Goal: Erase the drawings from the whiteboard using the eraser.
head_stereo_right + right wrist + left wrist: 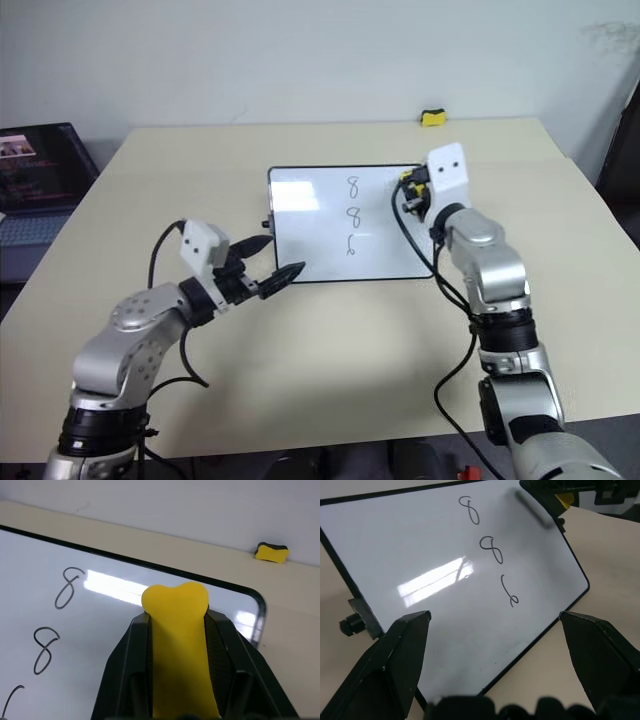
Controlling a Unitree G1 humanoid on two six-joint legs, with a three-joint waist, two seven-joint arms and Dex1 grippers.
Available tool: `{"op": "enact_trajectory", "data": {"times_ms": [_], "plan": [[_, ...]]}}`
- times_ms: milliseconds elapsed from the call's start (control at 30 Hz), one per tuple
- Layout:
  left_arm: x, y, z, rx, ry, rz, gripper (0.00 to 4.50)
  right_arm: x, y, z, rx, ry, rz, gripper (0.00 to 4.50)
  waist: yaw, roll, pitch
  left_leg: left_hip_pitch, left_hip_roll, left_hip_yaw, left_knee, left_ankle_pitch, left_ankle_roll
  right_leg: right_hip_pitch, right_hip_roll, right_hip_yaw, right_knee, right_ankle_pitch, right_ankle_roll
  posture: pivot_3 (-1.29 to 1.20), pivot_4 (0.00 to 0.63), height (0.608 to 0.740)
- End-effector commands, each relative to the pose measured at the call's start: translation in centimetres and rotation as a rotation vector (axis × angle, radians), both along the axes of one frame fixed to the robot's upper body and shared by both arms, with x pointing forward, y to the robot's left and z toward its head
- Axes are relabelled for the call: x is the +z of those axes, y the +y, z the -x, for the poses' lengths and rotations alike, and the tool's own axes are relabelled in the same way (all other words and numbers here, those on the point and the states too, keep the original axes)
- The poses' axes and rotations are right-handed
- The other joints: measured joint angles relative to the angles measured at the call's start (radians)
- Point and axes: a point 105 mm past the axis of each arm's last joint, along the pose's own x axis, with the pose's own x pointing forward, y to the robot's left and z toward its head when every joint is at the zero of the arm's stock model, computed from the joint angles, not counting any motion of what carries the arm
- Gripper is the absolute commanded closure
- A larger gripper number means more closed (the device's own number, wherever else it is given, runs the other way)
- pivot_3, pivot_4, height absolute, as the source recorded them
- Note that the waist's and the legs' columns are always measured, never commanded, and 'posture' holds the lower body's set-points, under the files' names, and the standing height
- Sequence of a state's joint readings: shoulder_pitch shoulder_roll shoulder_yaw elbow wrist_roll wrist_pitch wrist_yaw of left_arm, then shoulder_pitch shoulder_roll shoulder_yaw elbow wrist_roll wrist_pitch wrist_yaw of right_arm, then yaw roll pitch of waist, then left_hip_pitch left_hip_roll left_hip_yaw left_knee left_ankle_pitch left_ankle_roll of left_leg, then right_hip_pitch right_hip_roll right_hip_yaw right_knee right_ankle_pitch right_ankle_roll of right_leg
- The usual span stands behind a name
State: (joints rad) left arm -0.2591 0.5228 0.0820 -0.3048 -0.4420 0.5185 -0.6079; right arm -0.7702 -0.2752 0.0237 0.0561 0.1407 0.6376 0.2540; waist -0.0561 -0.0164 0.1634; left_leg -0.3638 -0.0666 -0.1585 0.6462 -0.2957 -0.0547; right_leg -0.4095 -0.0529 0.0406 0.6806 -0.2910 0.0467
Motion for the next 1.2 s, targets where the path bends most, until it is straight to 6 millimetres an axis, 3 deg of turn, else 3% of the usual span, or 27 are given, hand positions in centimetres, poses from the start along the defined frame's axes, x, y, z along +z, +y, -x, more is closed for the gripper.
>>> {"op": "enact_trajectory", "data": {"times_ms": [33, 367, 767, 1200], "plan": [[1.4, -0.1, 0.1, 0.021, -0.075, -0.005, 0.00, 2.4, 1.1, -0.2, 0.036, -0.092, -0.010, 3.41, 0.000, 0.000, 0.000, 0.000, 0.000, 0.000, 0.000, 0.000, 0.000, 0.000, 0.000, 0.000, 0.000, 0.000, 0.000, 0.00, 0.150, 0.740], [1.3, -0.5, 0.3, 0.021, -0.083, -0.007, 0.00, 3.3, 2.9, -1.2, 0.093, -0.133, -0.010, 3.41, -0.001, 0.000, 0.000, 0.000, 0.000, 0.000, 0.000, 0.000, 0.000, 0.000, 0.000, 0.000, 0.000, 0.000, 0.000, 0.00, 0.150, 0.740], [1.5, 0.1, 0.2, 0.043, -0.095, -0.033, 0.00, 3.3, 7.0, -1.9, 0.203, -0.167, 0.013, 3.41, -0.002, 0.000, 0.000, 0.000, 0.000, 0.000, 0.000, 0.000, 0.000, 0.000, 0.000, 0.000, 0.000, 0.000, 0.000, 0.00, 0.150, 0.740], [1.9, 0.6, 0.4, 0.077, -0.113, -0.032, 0.00, 3.3, 8.5, -2.1, 0.235, -0.158, 0.018, 3.41, -0.003, 0.000, 0.000, 0.000, 0.000, 0.000, 0.000, 0.000, 0.000, -0.001, 0.000, 0.000, 0.000, 0.000, 0.000, 0.00, 0.150, 0.740]]}}
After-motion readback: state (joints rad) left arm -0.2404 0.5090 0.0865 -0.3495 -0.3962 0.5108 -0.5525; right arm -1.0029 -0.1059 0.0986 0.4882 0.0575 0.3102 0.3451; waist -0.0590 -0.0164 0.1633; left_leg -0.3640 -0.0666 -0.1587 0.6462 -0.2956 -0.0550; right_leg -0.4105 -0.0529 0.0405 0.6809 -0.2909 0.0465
